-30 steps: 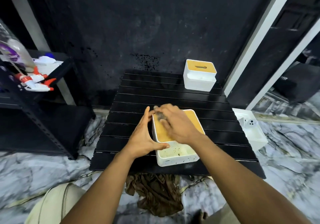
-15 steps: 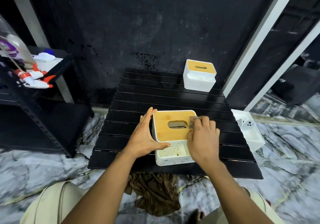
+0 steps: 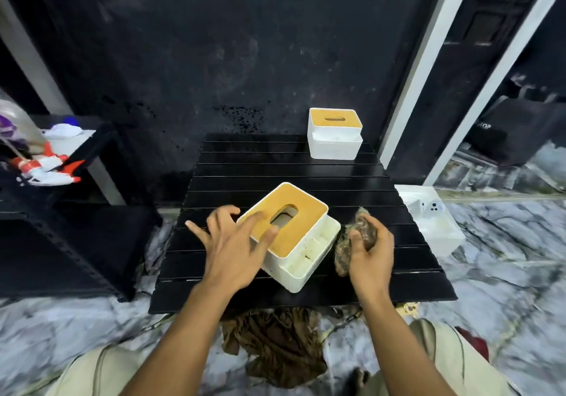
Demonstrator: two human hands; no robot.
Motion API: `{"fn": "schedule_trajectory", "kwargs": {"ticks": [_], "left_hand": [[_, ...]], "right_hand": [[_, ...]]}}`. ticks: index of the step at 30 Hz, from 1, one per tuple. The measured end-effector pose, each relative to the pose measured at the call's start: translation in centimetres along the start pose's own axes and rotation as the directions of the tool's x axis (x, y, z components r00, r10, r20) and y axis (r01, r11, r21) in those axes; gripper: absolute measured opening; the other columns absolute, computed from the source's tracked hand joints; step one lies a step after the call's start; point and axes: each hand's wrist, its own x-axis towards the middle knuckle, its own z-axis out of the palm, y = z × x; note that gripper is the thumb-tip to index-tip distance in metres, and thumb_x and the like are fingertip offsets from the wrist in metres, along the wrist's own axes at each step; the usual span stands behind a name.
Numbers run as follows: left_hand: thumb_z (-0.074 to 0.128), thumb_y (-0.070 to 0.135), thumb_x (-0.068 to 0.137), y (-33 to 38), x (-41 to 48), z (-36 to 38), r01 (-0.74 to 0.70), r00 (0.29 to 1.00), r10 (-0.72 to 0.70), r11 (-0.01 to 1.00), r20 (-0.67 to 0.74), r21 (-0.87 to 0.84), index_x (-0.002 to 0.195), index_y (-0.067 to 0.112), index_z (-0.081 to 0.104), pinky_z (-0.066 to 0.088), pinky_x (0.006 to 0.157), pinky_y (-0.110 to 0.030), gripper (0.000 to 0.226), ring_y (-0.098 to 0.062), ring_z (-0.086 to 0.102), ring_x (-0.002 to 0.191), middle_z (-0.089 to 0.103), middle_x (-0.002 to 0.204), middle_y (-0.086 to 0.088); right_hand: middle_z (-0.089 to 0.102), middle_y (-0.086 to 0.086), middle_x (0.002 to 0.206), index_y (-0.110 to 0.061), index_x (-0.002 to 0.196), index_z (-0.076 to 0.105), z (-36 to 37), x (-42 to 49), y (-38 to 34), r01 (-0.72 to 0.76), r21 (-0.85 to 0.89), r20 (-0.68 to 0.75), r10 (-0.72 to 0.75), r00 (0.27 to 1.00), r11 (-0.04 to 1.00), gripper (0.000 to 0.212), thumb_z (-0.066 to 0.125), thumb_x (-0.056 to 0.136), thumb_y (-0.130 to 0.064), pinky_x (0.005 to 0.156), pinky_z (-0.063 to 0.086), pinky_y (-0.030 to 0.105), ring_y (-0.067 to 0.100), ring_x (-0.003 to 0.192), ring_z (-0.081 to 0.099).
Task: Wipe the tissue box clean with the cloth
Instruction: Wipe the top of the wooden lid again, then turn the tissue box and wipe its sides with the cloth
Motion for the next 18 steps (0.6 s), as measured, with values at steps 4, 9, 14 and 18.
{"fn": "schedule_trajectory", "kwargs": {"ticks": [4, 9, 14, 18], "left_hand": [[0.015, 0.07, 0.092, 0.3, 3.7, -1.0, -0.262, 0.961, 0.264, 0.964, 0.083, -0.034, 0.14, 0.041, 0.049, -0.017, 0.115, -0.057, 0.066, -0.024, 0.008, 0.148, 0.025, 0.151, 0.002], [0.01, 0.064, 0.096, 0.6, 6.5, 0.4, -0.551, 0.782, 0.496, 0.834, 0.378, 0.044, 0.147, 0.05, 0.025, -0.022, 0.116, -0.049, 0.056, -0.015, -0.013, 0.151, 0.002, 0.163, 0.015], [0.003, 0.062, 0.094, 0.9, 6.6, 1.5, -0.517, 0.787, 0.423, 0.849, 0.45, 0.108, 0.145, 0.061, 0.016, -0.019, 0.116, -0.054, 0.053, -0.017, -0.018, 0.149, -0.003, 0.164, 0.014], [0.006, 0.061, 0.094, 1.0, 6.7, 1.6, -0.512, 0.776, 0.422, 0.856, 0.469, 0.075, 0.143, 0.064, 0.018, -0.017, 0.117, -0.056, 0.05, -0.016, -0.018, 0.149, -0.003, 0.164, 0.014]], "right_hand": [[0.044, -0.004, 0.132, -0.025, 0.132, 0.051, 0.9, 0.2, 0.0, -0.346, 0.279, 0.14, 0.319, 0.937, 0.896, 0.036, 0.057, 0.096, -0.025, 0.107, 0.044, 0.044, 0.016, 0.119, 0.054], [0.026, 0.0, 0.144, -0.014, 0.153, 0.022, 1.6, 0.2, -1.4, -0.009, 0.038, 0.297, -0.002, 0.955, 0.999, 0.067, 0.056, 0.096, -0.01, 0.115, 0.029, 0.028, 0.012, 0.13, 0.035], [0.05, -0.002, 0.136, -0.02, 0.139, 0.047, 2.0, 0.9, -1.3, 0.422, -0.547, 0.396, -0.221, 0.891, 0.723, 0.051, 0.054, 0.091, -0.035, 0.107, 0.025, 0.04, 0.02, 0.129, 0.037], [0.061, -0.004, 0.119, -0.021, 0.129, 0.05, 0.4, 2.0, -1.2, 0.529, -0.544, 0.509, -0.245, 0.825, 0.651, 0.045, 0.056, 0.089, -0.04, 0.099, 0.019, 0.04, 0.017, 0.124, 0.04]]}}
